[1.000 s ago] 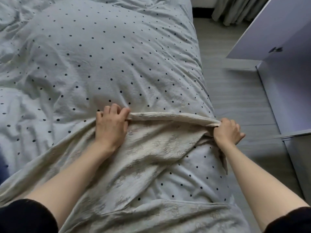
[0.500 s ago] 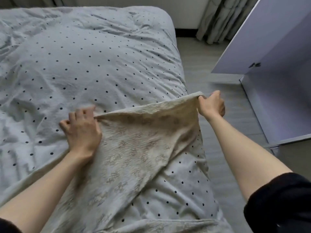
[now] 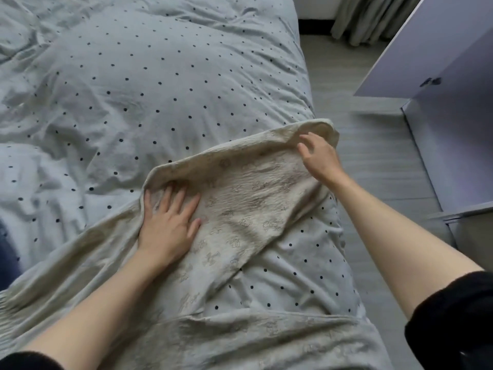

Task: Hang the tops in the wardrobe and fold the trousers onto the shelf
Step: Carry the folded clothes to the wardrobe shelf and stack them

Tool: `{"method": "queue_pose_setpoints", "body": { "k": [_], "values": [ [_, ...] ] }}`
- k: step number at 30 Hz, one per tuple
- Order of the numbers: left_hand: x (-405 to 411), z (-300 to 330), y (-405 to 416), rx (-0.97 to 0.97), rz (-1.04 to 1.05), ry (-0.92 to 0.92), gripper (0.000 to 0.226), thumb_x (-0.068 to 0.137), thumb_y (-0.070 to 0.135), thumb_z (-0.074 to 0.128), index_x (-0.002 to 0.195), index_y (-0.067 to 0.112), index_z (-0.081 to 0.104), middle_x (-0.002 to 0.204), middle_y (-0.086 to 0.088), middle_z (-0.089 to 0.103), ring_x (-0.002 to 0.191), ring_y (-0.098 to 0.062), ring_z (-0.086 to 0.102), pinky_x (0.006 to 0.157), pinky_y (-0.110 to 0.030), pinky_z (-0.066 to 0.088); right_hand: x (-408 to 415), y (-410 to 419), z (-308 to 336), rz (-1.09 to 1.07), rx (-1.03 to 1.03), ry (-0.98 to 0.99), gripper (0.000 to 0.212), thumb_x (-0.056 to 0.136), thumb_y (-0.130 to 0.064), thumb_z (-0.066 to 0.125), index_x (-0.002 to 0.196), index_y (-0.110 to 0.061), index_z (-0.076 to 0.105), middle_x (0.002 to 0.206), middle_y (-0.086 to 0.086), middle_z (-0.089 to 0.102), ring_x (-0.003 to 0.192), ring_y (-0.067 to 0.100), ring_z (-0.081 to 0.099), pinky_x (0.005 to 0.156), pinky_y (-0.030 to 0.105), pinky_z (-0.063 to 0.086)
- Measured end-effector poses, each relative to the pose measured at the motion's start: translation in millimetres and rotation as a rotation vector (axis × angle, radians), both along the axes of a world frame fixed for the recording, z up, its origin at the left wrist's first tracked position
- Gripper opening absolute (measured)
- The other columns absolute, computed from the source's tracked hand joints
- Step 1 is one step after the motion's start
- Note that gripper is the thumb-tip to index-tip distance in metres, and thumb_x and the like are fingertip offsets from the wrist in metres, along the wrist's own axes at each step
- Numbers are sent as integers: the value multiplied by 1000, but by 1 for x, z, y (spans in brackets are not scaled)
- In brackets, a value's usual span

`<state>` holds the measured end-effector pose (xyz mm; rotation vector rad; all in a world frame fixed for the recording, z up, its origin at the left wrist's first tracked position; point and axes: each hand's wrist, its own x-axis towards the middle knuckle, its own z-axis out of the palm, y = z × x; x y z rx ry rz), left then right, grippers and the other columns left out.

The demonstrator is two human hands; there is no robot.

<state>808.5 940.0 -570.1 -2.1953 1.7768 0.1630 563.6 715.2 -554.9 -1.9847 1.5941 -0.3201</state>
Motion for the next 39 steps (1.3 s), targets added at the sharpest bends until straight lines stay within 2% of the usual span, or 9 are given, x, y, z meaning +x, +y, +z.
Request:
{"method": "queue_pose_setpoints", "body": {
  "k": [7, 12, 18, 23, 28, 30, 32, 36, 39],
  "values": [
    [-21, 9, 60, 18, 47, 114, 57, 97, 48, 10, 151, 30, 7, 159, 0, -1, 146, -21, -10, 109, -40, -19, 4, 185, -26, 118, 98, 152, 51, 99, -31, 40, 148, -20, 29, 158, 2, 14, 146, 18, 10, 116, 53, 8],
    [-48, 20, 127, -130, 87, 289, 49, 99, 36, 30, 147, 23, 29, 158, -9, 12, 146, -29, 3, 113, -39, -13, 9, 325, -16, 230, 136, 119, 55, 98, -31, 41, 150, -22, 22, 159, 1, 9, 147, 17, 3, 116, 52, -1],
    [-78, 24, 242, -104, 155, 388, 53, 93, 36, 30, 142, 18, 39, 152, -16, 26, 140, -38, 18, 109, -60, 16, -10, 436, -3, 286, 157, 125, 64, 90, -25, 60, 145, -13, 32, 154, 13, 20, 143, 29, 12, 111, 62, 13],
    [-75, 14, 330, 93, 168, 393, 60, 91, 50, 27, 146, 26, 25, 156, -8, 12, 143, -30, 7, 104, -69, 11, -33, 476, -4, 468, 121, 248, 75, 78, -36, 74, 142, -14, 42, 150, 17, 32, 137, 40, 29, 102, 69, 22],
    [-50, 17, 364, 149, -13, 319, 79, 77, 52, 68, 144, 27, 34, 154, -11, 21, 141, -35, 23, 99, -73, 21, -52, 499, -12, 597, 33, 328, 81, 75, -44, 73, 144, -18, 40, 152, 14, 28, 140, 36, 26, 107, 65, 20],
    [-42, 15, 367, 163, -40, 289, 78, 86, 46, 60, 148, 35, 13, 156, -5, -2, 145, -33, 9, 104, -69, 15, -60, 503, -15, 574, 32, 379, 80, 79, -33, 70, 148, -21, 30, 156, 11, 19, 144, 33, 18, 110, 62, 16],
    [-39, 14, 362, 170, 10, 280, 70, 95, 25, 45, 148, 37, 0, 155, -1, -15, 146, -30, 0, 107, -64, 10, -69, 495, -19, 487, 77, 493, 83, 84, -12, 57, 152, -26, 12, 159, 7, 2, 147, 28, 1, 114, 57, 10],
    [-44, 29, 360, 11, 54, 244, 68, 80, 7, 12, 144, 11, 37, 150, -15, 32, 135, -38, 35, 100, -65, 28, -84, 479, -18, 329, 87, 622, 78, 86, 3, 39, 152, -21, 4, 159, 9, -2, 147, 25, -3, 116, 46, 9],
    [-55, 28, 383, 46, 77, 305, 67, 84, -3, 17, 149, 12, 20, 156, -9, 17, 144, -30, 16, 113, -55, 13, -100, 498, -9, 349, 74, 704, 75, 90, 2, 39, 151, -13, 0, 159, 9, -3, 147, 24, -2, 116, 43, 11]
  ]
}}
